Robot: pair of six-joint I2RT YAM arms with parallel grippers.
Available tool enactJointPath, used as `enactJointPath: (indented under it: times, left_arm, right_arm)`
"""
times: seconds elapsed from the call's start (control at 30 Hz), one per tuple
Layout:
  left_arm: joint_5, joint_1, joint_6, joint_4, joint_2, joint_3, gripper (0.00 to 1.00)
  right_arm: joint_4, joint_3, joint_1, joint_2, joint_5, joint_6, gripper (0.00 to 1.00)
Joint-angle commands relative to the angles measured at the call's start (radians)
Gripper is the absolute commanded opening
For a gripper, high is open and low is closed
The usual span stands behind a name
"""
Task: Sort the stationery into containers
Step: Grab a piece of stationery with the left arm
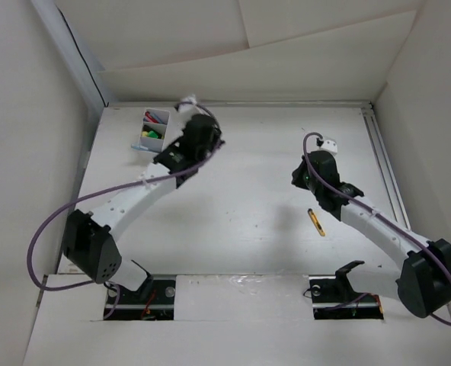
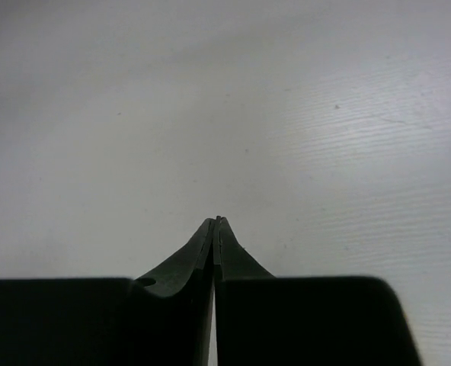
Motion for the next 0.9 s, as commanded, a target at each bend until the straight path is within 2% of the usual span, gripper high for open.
enactJointPath:
  times: [0.0, 0.03, 0.07, 0.13, 0.17, 0.23, 0.5, 0.7, 0.87]
  left_arm:
    - [0.114, -0.145, -0.041, 0.129, -0.003, -0.133, 0.00]
    - [0.138, -0.199, -0.041, 0.161, 0.006, -0.191, 0.00]
    - [0.149, -0.225, -0.041, 0.181, 0.006, -0.207, 0.00]
    - [0.140, -0.286, -0.041, 0.182, 0.017, -0.258, 0.00]
    - [0.158, -0.299, -0.041, 0.230, 0.017, -0.282, 0.00]
    - [0.224, -0.308, -0.050, 0.283, 0.008, -0.353, 0.00]
    - [0.338, -0.318, -0.032, 0.401, -0.098, -0.517, 0.00]
    - [0.392, -0.318, -0.032, 0.477, -0.181, -0.631, 0.00]
    - [0.427, -0.318, -0.022, 0.505, -0.251, -0.672, 0.00]
  right_arm:
    - [-0.106, -0.008, -0.030, -0.008, 0.128, 0.082, 0.05]
    - [-0.124, -0.041, -0.042, -0.017, 0.143, 0.102, 0.14]
    - [-0.135, -0.058, -0.042, -0.035, 0.156, 0.142, 0.38]
    - [-0.135, -0.115, -0.070, -0.057, 0.145, 0.171, 0.58]
    - [-0.135, -0.129, -0.070, -0.066, 0.136, 0.194, 0.74]
    - [-0.160, -0.140, -0.091, -0.078, 0.124, 0.220, 0.82]
    - [-0.276, -0.150, -0.101, -0.078, 0.168, 0.298, 0.84]
    - [-0.267, -0.140, -0.153, 0.043, 0.094, 0.329, 0.81]
    - [-0.278, -0.121, -0.153, 0.078, 0.085, 0.367, 0.84]
